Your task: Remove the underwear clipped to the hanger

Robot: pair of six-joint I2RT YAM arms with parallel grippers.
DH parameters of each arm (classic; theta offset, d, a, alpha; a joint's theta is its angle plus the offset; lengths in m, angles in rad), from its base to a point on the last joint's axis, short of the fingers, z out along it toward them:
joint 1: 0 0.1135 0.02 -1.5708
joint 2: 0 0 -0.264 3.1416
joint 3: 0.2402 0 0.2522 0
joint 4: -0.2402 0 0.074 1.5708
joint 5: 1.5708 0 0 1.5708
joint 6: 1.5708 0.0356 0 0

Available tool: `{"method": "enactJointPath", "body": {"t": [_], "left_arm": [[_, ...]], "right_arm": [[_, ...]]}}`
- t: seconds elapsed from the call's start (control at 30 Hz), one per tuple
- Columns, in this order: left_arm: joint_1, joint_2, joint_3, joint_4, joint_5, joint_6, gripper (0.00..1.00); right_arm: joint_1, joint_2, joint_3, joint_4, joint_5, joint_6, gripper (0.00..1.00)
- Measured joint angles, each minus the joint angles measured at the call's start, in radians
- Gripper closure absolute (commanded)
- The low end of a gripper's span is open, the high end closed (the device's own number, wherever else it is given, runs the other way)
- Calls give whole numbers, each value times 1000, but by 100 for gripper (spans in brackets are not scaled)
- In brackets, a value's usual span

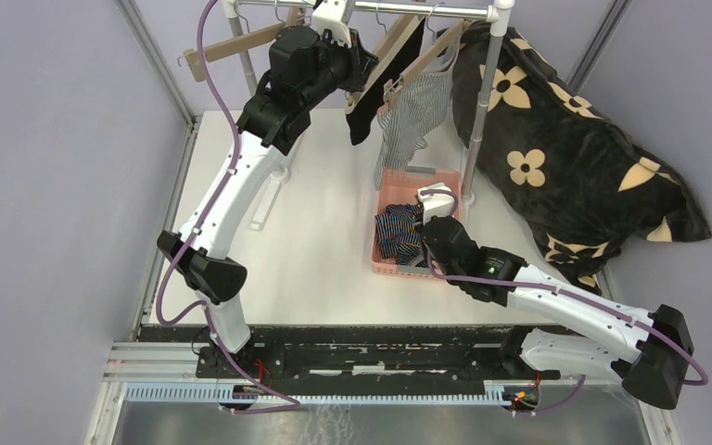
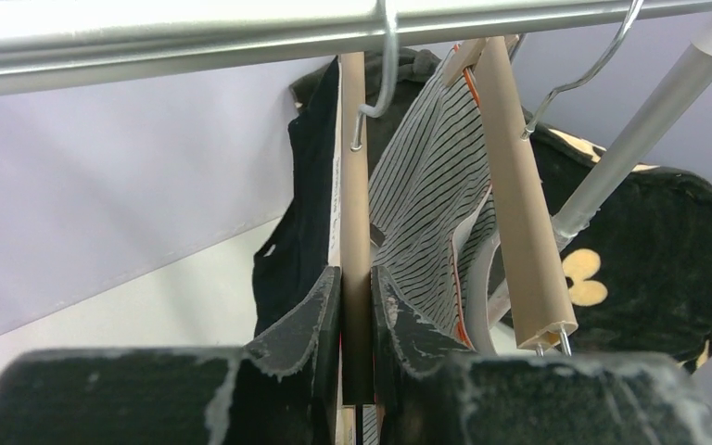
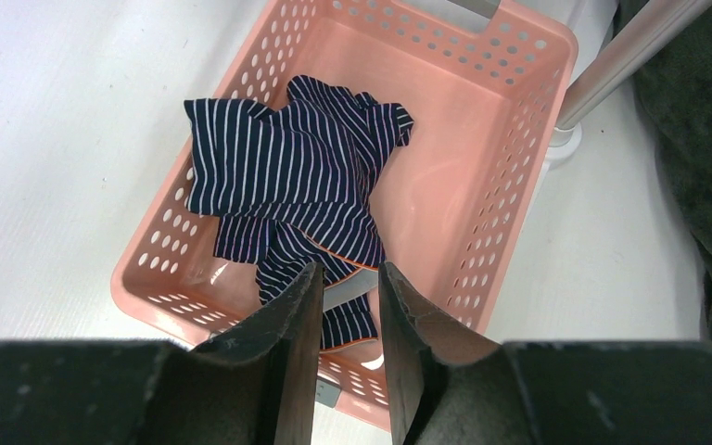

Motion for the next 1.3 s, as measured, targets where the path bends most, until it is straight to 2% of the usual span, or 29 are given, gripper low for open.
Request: {"method": "enactJointPath", "body": {"t": [0.1,0.97,1.1,1.3], "left_arm": [[-2,0,1,0,-2,2,97],[-3,4,56,7,-40,70,97],[-5,-32,-15,27,-67,82,97],[-5,-159,-204,62,-133,108,97]], "right_arm": [[2,0,0,0,1,-6,63],[6,-5,-33,45,40,-39,65],[6,-8,-34,45,42,-40,64],[6,-11,-34,45,42,-42,65]]}}
